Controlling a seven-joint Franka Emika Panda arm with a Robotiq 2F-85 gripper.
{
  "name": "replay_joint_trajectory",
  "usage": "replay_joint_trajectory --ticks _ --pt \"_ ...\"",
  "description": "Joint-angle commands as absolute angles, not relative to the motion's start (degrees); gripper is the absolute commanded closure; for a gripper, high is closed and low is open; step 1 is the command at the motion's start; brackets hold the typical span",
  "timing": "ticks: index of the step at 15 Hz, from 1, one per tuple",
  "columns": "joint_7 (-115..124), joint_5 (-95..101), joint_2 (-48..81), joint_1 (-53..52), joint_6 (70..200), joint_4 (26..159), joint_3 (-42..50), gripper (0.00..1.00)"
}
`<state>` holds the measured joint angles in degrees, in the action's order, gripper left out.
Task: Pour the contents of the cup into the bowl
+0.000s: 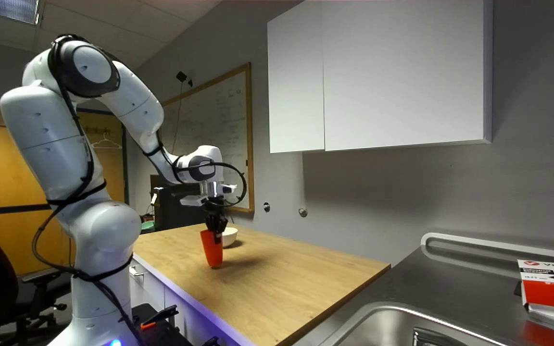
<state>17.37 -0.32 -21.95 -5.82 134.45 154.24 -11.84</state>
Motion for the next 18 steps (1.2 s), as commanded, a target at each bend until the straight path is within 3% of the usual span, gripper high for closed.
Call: replay_joint_trajectory --ticks 1,18 --pt "20.6 1.0 -21.2 -6.5 131.2 150.0 -14.3 0.97" --pt "34.6 13.2 -7.4 -7.3 123.4 127.0 -19.3 0.98"
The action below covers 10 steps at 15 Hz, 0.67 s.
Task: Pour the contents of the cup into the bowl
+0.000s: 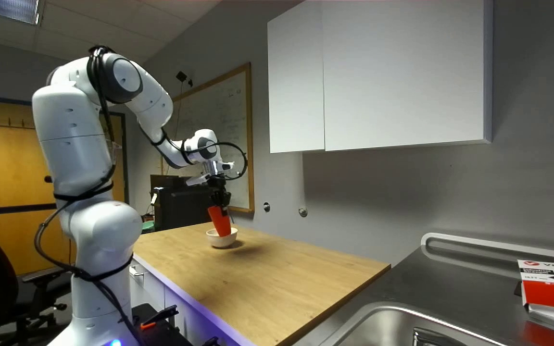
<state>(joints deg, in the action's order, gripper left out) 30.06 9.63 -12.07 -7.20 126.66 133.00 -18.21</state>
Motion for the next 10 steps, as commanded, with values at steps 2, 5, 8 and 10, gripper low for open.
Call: replay_joint_trajectory --ticks 2,5,8,10 --pt "38.0 16.7 -4.4 -8.2 121.6 123.9 -20.0 0.98" --pt "42.9 22.3 0.4 -11.0 117.6 119.3 -20.6 0.98" --pt "47.2 27.9 5.2 -15.0 112.6 114.2 -20.4 0.98" --pt "50.4 32.6 8.6 -18.1 108.8 110.6 -20.0 0.98"
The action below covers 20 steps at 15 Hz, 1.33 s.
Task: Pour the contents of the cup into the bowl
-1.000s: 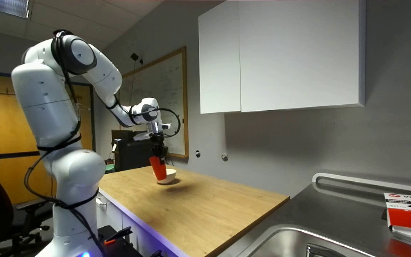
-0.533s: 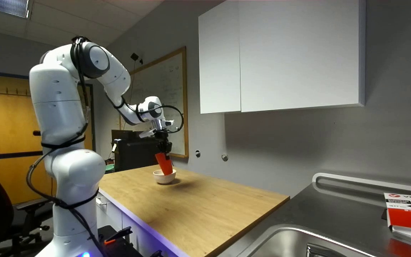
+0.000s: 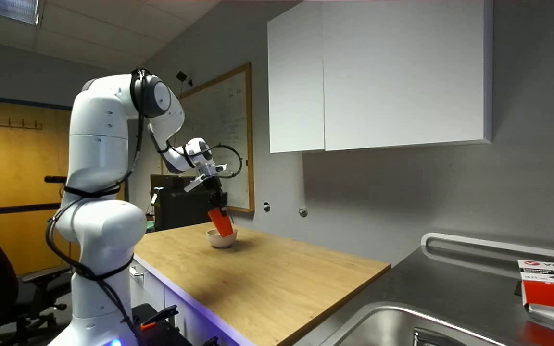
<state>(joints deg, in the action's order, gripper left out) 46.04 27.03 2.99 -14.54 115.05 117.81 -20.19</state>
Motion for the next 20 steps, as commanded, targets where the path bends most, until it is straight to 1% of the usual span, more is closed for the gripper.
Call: replay_joint_trajectory --ticks 1,6,10,15,20 --pt "51.7 35.0 10.3 -19.6 106.8 108.8 -19.8 0.98" --pt "56.4 49.4 19.6 -27.1 95.0 99.8 -18.4 0.98" --pt "56.8 56.4 26.4 -31.5 87.7 93.9 -17.6 0.98" --pt "57.6 64.9 32.1 -36.6 81.2 90.1 -16.3 0.98" --pt "60.2 72.9 36.1 -40.5 75.3 89.1 -14.4 0.98"
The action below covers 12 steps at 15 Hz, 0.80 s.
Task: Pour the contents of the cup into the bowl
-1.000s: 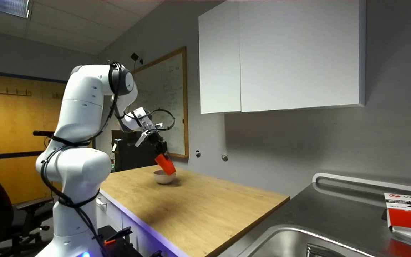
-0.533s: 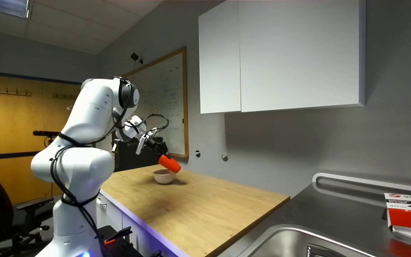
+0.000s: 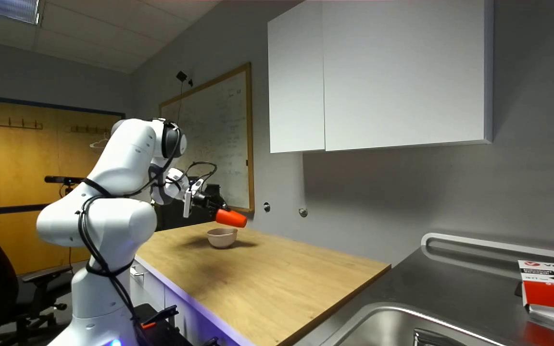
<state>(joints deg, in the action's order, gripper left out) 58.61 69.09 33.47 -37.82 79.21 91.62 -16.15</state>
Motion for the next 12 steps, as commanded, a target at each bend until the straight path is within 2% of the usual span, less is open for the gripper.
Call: replay_joint_trajectory --ticks 1,12 --pt "61.0 74.6 36.6 -41.0 74.4 89.4 -14.1 0.98" --pt "67.6 80.7 36.9 -41.7 65.8 96.6 -15.1 0.98"
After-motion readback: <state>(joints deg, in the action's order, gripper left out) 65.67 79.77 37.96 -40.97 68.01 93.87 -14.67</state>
